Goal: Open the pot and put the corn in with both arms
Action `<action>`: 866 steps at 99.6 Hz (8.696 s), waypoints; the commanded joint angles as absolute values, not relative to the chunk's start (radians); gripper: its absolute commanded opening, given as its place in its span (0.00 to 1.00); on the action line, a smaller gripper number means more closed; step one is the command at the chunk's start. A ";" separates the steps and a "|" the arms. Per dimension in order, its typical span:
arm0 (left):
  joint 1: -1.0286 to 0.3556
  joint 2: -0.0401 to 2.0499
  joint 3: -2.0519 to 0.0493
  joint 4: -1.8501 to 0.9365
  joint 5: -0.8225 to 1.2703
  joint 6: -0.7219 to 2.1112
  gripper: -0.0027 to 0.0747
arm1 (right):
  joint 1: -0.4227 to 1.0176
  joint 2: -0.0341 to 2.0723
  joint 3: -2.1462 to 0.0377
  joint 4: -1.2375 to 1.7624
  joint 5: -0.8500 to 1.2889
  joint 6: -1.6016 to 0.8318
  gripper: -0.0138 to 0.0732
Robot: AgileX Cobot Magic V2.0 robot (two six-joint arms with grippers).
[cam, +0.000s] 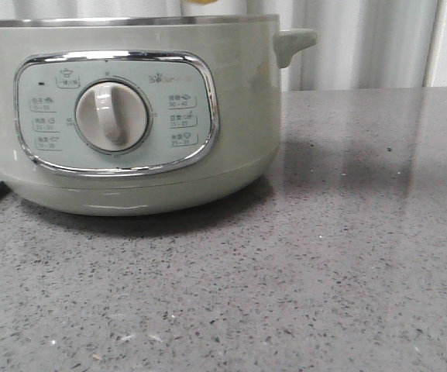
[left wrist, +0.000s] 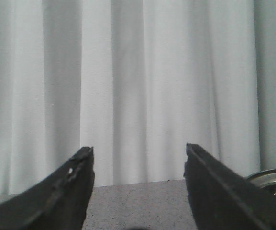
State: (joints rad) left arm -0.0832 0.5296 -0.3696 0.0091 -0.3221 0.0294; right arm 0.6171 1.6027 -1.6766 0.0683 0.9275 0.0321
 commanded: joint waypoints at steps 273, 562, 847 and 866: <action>-0.083 0.294 -0.386 -0.042 0.000 0.020 0.01 | 0.622 0.978 -0.991 0.054 0.738 0.058 0.14; -0.060 -0.016 0.005 -0.041 0.155 0.020 0.01 | 0.620 0.047 -0.466 0.025 0.558 0.059 0.14; -0.060 -0.038 0.008 -0.042 0.312 0.019 0.01 | -0.109 -0.031 0.030 -0.120 0.304 0.059 0.14; -0.060 -0.038 0.008 -0.042 0.312 0.019 0.01 | -0.109 -0.031 0.030 -0.120 0.304 0.059 0.14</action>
State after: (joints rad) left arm -0.0645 -0.0039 0.0027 -0.0381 0.3394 0.0259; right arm -0.1009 -0.0103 0.0111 -0.1098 0.3140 0.0618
